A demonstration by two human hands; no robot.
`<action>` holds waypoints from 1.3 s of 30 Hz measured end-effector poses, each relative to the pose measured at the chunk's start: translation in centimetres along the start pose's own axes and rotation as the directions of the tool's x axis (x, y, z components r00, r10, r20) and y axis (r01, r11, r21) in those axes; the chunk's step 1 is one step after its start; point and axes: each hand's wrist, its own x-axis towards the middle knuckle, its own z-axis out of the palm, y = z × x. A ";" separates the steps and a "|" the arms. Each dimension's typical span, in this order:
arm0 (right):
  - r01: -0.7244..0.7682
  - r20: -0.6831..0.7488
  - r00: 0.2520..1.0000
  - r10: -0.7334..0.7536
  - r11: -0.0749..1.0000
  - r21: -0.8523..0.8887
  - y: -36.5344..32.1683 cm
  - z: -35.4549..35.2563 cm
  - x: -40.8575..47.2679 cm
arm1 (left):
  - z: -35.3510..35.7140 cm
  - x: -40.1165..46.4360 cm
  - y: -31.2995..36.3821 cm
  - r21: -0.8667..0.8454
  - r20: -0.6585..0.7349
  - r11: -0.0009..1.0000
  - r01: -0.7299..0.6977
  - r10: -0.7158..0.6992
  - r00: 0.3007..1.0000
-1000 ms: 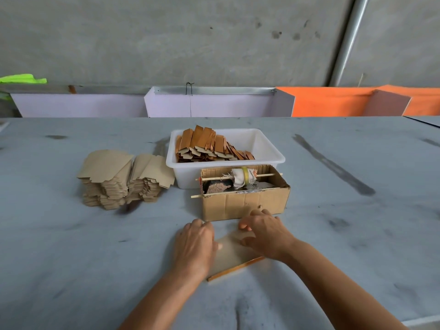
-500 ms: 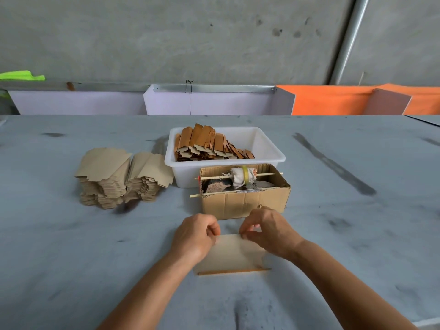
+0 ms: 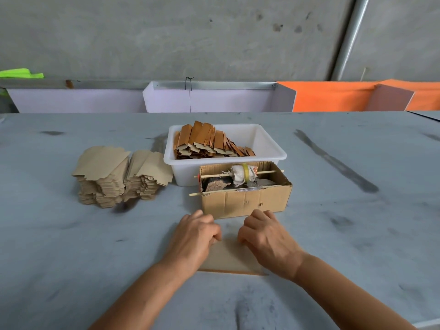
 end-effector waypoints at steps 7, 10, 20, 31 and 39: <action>0.071 0.144 0.988 -0.050 0.987 -0.146 -0.8 -0.8 -1.0 | -1.5 -1.0 1.6 0.335 0.114 0.917 -0.216 0.188 0.975; 0.001 0.175 0.985 0.017 0.995 -0.104 -1.6 -1.0 -1.2 | -1.4 -1.5 2.2 0.379 0.139 0.906 -0.188 0.145 0.980; -0.124 0.211 0.968 0.137 0.990 -0.072 -3.3 -1.0 -1.2 | -0.1 -2.0 2.4 0.376 0.005 0.912 -0.166 0.178 0.984; -0.286 0.114 0.955 0.273 0.950 0.127 -1.7 -0.3 -3.0 | -0.3 -4.8 0.0 0.041 0.001 0.999 0.028 -0.028 1.000; -0.334 0.216 0.940 0.266 0.853 0.401 -2.1 -1.6 -5.3 | 0.6 -5.3 -0.7 -0.123 0.037 0.985 0.122 -0.118 0.992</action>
